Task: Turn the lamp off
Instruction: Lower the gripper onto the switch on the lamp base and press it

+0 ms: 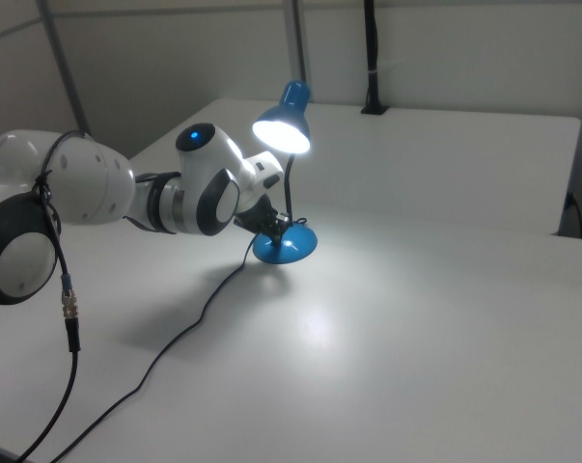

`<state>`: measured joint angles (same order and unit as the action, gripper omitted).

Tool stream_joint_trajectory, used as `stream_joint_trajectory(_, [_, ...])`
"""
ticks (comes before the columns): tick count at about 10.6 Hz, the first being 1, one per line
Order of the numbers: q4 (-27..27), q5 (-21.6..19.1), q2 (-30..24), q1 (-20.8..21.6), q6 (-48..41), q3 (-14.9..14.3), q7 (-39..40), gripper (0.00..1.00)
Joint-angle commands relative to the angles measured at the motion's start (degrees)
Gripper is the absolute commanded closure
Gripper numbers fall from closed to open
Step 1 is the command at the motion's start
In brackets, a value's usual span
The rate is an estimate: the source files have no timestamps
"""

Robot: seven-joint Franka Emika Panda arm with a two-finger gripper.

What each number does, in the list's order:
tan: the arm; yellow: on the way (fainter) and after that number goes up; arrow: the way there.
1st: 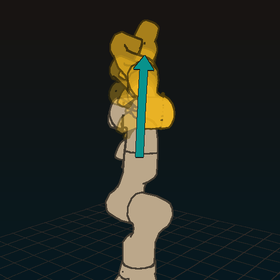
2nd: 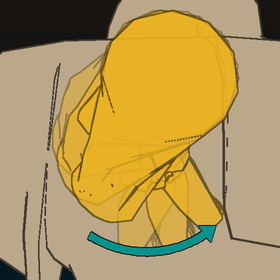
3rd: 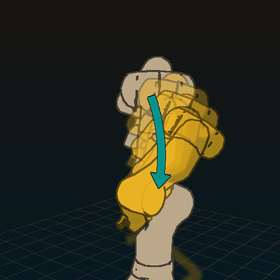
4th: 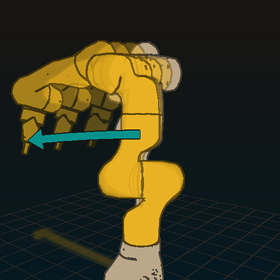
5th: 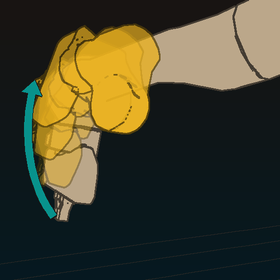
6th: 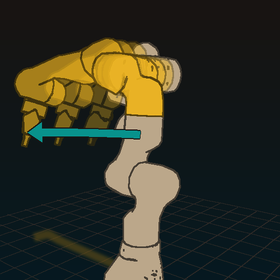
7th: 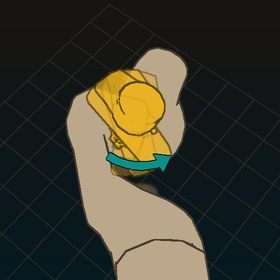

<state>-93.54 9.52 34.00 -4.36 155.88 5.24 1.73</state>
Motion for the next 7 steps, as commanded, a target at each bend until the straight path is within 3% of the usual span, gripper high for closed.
stream_joint_trajectory(1, [-0.2, -0.6, -0.5, 0.4, 1.1, 0.1, -1.6, 1.0])
stream_joint_trajectory(7, [0.8, 0.1, 2.0, 0.7, 1.2, 0.3, -1.6, 1.0])
